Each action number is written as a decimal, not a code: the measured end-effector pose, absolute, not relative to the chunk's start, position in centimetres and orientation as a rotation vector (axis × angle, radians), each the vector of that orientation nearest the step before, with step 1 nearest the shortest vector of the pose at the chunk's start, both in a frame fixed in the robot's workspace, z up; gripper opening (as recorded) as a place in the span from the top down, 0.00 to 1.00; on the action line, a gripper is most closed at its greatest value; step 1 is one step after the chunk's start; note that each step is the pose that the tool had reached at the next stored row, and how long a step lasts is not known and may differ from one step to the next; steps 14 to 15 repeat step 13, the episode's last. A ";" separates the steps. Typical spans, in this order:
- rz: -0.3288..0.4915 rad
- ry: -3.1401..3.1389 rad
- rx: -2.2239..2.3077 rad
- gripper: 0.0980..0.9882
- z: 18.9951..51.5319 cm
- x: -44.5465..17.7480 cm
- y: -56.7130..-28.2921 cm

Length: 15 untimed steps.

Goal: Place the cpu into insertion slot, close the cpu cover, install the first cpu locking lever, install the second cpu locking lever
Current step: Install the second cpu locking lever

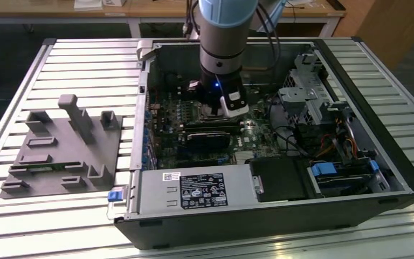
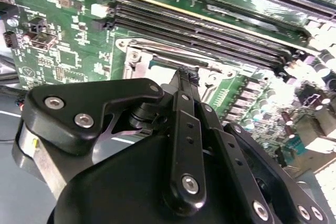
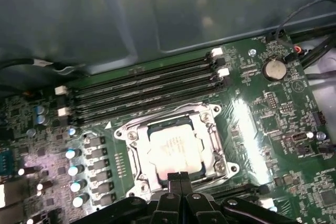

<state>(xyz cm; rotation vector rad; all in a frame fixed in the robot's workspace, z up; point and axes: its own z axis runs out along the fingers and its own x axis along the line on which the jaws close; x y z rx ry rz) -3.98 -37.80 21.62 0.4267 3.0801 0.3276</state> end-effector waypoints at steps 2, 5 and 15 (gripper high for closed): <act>0.320 3.081 0.427 0.99 21.6 -3.7 -37.4; 0.309 3.082 0.427 0.99 21.6 -3.4 -36.9; 0.307 3.083 0.427 0.99 21.6 -3.3 -36.9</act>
